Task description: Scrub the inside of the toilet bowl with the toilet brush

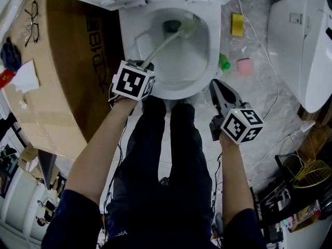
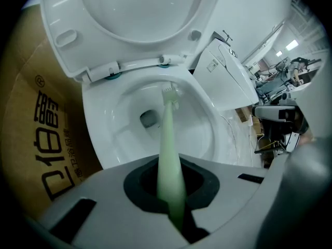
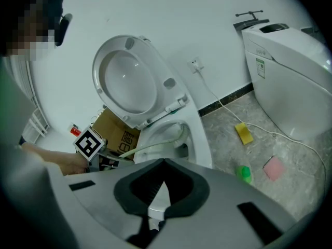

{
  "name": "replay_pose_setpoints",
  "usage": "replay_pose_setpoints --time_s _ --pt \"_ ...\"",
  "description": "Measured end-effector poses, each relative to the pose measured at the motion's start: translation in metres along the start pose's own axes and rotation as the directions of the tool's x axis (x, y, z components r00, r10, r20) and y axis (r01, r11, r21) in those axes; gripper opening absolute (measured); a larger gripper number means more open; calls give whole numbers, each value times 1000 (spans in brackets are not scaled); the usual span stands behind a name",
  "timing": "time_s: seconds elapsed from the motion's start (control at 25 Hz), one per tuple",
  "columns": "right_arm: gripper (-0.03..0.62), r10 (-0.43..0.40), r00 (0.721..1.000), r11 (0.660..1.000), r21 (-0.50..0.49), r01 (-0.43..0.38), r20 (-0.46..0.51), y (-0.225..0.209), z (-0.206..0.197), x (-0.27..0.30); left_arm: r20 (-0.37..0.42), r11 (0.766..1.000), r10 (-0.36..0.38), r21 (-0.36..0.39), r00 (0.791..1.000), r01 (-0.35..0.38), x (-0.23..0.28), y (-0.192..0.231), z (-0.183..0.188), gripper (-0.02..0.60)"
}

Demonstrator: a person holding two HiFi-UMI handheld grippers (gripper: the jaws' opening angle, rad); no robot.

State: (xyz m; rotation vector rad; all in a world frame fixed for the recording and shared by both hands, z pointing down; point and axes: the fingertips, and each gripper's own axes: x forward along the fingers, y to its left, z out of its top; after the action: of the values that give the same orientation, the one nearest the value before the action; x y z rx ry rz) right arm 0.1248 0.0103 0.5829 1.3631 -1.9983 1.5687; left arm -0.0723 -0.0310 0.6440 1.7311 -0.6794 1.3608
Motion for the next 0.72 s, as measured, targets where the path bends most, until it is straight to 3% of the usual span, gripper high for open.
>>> replay_pose_setpoints --time_s 0.72 --pt "5 -12 1000 1000 13 12 11 3 -23 -13 2 996 -93 12 996 93 10 -46 -27 32"
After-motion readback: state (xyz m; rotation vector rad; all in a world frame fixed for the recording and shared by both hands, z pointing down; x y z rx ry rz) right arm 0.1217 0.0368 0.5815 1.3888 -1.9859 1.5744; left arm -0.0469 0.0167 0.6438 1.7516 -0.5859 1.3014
